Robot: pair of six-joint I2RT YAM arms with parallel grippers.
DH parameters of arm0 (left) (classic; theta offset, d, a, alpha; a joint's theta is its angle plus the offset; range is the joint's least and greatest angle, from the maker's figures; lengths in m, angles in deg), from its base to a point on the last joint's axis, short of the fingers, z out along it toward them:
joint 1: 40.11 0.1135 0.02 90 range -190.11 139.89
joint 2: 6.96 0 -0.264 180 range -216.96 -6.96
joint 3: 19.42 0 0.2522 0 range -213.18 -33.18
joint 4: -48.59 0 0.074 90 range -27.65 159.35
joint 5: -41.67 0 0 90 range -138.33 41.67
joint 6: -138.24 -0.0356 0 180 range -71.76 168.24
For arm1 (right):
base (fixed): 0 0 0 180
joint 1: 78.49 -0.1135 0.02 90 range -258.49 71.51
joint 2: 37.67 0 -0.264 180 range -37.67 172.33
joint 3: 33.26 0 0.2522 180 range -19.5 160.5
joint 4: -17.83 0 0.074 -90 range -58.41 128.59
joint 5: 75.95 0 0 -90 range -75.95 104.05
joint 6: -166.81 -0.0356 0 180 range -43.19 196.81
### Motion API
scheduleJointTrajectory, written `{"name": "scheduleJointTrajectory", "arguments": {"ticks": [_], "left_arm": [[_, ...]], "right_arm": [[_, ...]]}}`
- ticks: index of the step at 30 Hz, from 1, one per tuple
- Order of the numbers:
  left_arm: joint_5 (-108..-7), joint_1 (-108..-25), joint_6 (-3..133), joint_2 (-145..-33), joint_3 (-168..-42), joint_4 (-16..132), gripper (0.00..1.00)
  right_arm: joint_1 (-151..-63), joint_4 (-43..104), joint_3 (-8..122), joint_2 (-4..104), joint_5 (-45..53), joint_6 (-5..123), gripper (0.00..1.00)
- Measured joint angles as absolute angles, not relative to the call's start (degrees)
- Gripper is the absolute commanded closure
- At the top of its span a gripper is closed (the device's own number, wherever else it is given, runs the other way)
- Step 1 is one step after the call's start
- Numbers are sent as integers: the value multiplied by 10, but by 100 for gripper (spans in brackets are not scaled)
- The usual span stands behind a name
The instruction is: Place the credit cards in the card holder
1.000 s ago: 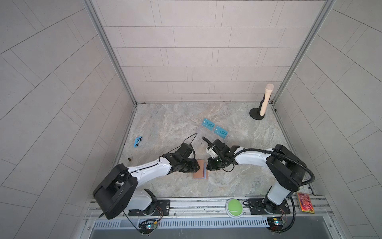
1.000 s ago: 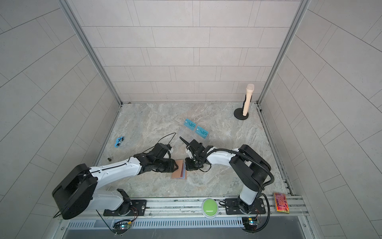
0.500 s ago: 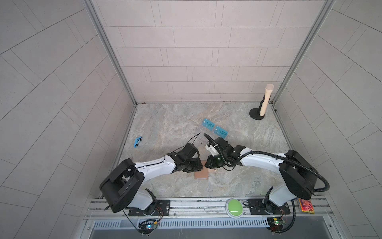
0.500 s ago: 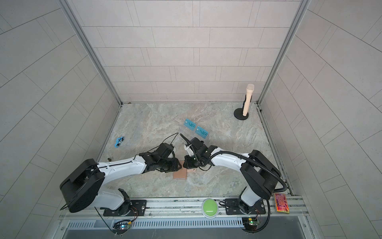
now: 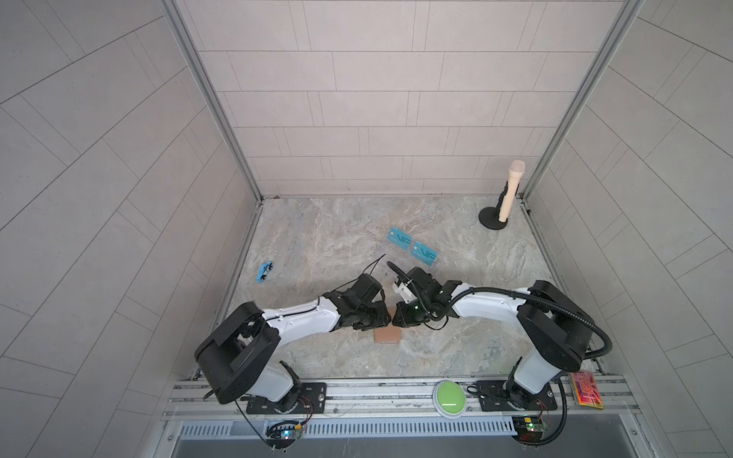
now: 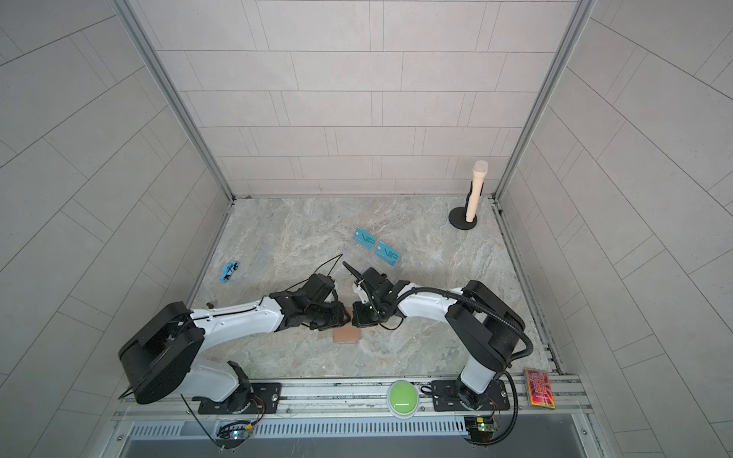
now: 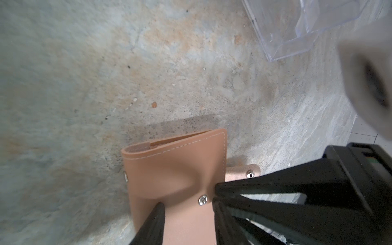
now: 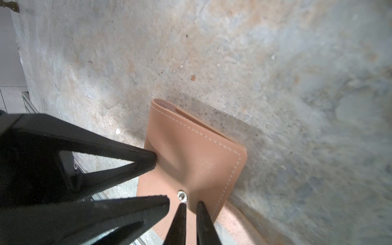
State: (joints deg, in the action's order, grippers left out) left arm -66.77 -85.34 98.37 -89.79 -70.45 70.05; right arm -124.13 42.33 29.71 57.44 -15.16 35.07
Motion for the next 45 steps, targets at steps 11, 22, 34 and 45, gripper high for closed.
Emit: {"name": "scheduleJointTrajectory", "arguments": {"ticks": [11,22,34,45], "left_arm": [[-667,-837,964,-836,-701,751,53],[-697,-805,917,-877,-701,769,53],[-714,-807,904,-913,-702,753,59],[-676,-830,900,-923,-715,765,61]], "right_arm": [[-1244,424,297,575,-146,356,86],[-1246,425,298,575,-141,359,86],[-1247,439,310,580,-139,359,86],[-1228,516,310,513,-113,378,78]]}}
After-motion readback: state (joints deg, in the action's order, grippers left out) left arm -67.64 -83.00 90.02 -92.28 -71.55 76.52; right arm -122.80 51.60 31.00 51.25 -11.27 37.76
